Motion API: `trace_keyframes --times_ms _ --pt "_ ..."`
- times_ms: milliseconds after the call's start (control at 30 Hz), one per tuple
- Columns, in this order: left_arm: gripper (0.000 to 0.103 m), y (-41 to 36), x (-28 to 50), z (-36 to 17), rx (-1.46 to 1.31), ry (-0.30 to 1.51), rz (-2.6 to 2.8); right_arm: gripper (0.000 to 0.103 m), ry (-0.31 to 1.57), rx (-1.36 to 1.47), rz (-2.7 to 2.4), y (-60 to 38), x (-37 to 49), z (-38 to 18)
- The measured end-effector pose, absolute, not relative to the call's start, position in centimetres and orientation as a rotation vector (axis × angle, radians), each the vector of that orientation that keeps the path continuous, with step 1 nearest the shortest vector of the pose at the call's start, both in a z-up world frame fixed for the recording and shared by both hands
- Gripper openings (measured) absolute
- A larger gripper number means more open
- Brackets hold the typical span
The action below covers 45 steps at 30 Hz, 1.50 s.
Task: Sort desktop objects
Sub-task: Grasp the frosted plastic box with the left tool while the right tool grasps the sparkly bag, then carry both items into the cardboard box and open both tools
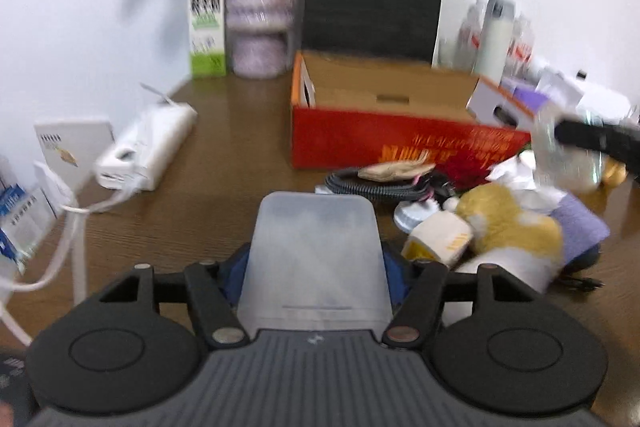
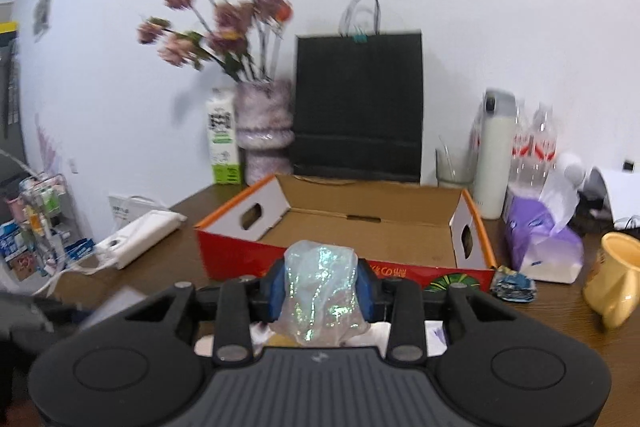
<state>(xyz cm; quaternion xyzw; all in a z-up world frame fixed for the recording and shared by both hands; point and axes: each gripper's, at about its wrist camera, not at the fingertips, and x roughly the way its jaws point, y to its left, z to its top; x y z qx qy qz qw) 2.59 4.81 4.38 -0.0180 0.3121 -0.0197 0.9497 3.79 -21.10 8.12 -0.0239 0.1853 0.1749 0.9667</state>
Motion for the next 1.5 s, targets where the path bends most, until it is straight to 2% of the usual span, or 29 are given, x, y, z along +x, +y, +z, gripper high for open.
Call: trace_keyframes --times_ms 267,433,733,967,1133,1233,1433,1500 --pt "0.066 3.3 -3.4 4.1 -0.078 0.673 -0.095 0.035 0.469 -0.074 0.409 -21.5 -5.1 5.0" --pt "0.066 1.6 -4.9 3.7 -0.026 0.668 -0.111 0.035 0.534 -0.093 0.386 -21.5 -7.4 2.8" --pt "0.066 1.3 -1.8 7.9 -0.076 0.574 -0.14 0.035 0.453 -0.026 0.422 -22.7 -4.7 6.5" --pt "0.066 1.6 8.7 11.0 -0.128 0.577 -0.128 0.035 0.37 0.041 0.428 -24.0 5.5 13.0" --pt "0.066 2.7 20.4 12.8 -0.12 0.641 -0.104 0.035 0.538 0.147 0.423 -23.7 19.3 15.9" --pt "0.066 1.9 27.5 12.3 -0.068 0.712 -0.111 0.035 0.664 0.196 0.419 -22.6 28.0 15.4" --pt "0.066 -0.9 36.0 8.1 -0.007 0.876 -0.113 0.036 0.887 0.165 0.302 -19.4 40.5 9.5" --pt "0.069 -1.6 36.8 7.1 0.034 0.867 -0.094 0.042 0.952 0.187 0.302 -19.0 42.6 7.7"
